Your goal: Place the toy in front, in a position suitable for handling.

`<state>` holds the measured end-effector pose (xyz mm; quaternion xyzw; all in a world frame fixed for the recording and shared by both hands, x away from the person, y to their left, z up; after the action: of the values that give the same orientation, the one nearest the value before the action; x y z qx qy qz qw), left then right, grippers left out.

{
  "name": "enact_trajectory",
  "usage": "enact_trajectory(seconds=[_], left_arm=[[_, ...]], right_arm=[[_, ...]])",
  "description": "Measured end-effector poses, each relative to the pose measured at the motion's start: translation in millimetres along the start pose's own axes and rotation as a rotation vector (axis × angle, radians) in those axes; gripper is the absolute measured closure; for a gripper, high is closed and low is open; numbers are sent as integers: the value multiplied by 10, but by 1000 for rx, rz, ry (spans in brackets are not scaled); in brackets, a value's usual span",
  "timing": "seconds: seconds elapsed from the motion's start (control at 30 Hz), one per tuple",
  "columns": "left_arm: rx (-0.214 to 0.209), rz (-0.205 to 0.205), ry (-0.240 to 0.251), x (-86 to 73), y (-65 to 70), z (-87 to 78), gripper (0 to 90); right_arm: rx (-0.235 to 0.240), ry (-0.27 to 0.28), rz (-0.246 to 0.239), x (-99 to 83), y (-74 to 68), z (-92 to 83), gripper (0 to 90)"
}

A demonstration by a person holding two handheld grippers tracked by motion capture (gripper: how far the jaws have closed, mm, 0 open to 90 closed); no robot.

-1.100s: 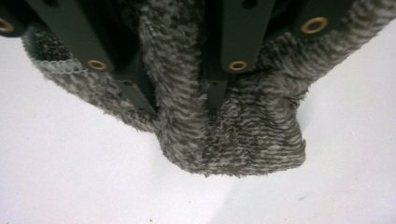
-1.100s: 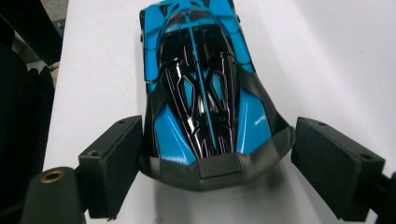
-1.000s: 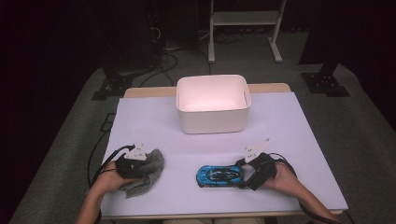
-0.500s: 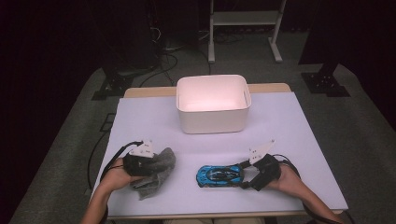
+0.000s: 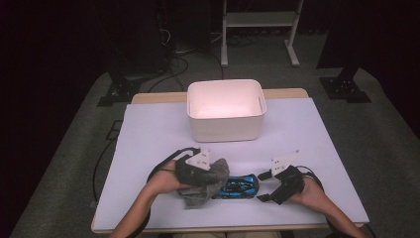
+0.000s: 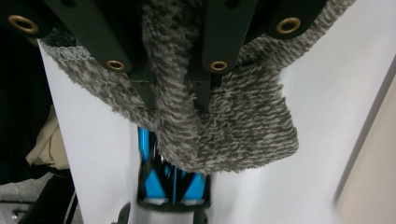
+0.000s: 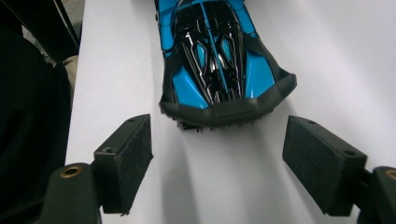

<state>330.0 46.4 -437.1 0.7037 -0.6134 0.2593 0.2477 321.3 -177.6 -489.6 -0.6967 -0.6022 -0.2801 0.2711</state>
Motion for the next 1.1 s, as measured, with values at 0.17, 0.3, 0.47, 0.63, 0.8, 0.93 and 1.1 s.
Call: enact_trajectory(seconds=[0.17,0.3,0.47,0.63,0.8,0.93,1.1], left_arm=[[-37,41,-34,233,70,258,794],[-60,72,-41,423,131,394,794],[-69,92,-68,578,158,552,794],[-82,108,-111,591,187,747,794],[-82,104,-101,574,186,758,795],[-76,108,-103,568,191,753,795],[-83,103,-100,567,185,754,795]], right_arm=[[-6,12,6,-51,-27,-52,251],[-6,14,8,-80,-28,-46,251],[-4,16,16,-89,-13,-34,249],[-3,23,27,-105,-11,-40,241],[-4,23,26,-96,-13,-7,241],[-12,56,18,-13,3,-2,212],[-5,53,5,48,7,97,178]])
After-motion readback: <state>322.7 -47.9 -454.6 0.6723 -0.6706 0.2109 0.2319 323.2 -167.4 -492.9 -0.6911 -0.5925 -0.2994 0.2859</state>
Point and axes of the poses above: each handheld gripper's, and its own axes: z roughly forward along the jaws, x roughly out of its top, y roughly to its right, the point moved 6 cm from there along z, roughly forward along the jaws, and after that the axes turned 7 degrees about -z, right-handed, at the moved point
